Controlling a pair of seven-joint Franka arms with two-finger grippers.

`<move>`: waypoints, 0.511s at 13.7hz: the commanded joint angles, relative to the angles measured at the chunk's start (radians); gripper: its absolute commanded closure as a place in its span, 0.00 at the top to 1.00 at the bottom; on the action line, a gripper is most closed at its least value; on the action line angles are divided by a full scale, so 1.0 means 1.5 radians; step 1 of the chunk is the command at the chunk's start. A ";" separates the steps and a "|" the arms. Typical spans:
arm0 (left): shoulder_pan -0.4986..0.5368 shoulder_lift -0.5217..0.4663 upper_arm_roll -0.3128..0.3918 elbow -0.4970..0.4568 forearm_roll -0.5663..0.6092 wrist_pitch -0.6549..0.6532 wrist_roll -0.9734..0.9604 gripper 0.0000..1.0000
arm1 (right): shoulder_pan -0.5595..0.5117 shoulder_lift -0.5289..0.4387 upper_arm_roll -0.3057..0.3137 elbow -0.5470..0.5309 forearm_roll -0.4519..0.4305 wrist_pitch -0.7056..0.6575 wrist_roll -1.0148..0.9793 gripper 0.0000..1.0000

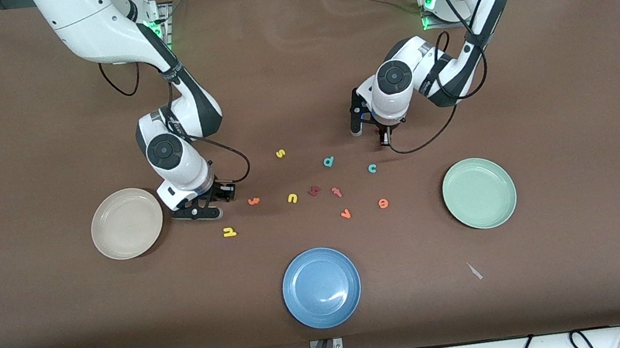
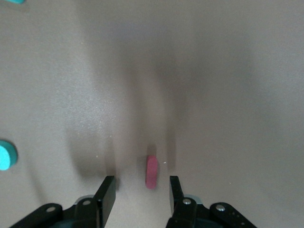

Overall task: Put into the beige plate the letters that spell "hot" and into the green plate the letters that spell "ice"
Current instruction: 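Close the right gripper on the ring, the left on the bar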

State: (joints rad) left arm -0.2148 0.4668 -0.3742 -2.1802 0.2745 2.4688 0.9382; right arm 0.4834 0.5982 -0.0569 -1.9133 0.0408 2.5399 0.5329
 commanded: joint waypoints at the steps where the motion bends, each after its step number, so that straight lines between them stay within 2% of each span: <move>1: 0.000 0.001 -0.002 -0.006 0.021 0.010 0.001 0.48 | -0.002 -0.001 0.000 -0.008 0.008 0.004 -0.015 0.48; 4: -0.010 0.001 -0.002 -0.006 0.021 0.010 -0.001 0.44 | -0.003 -0.001 0.000 -0.009 0.008 0.004 -0.015 0.45; 7: -0.011 0.001 -0.002 -0.007 0.021 0.010 -0.002 0.35 | -0.003 0.004 0.000 -0.009 0.008 0.004 -0.015 0.43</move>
State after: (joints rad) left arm -0.2288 0.4707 -0.3776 -2.1811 0.2745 2.4703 0.9382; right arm 0.4822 0.6005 -0.0574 -1.9217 0.0407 2.5397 0.5314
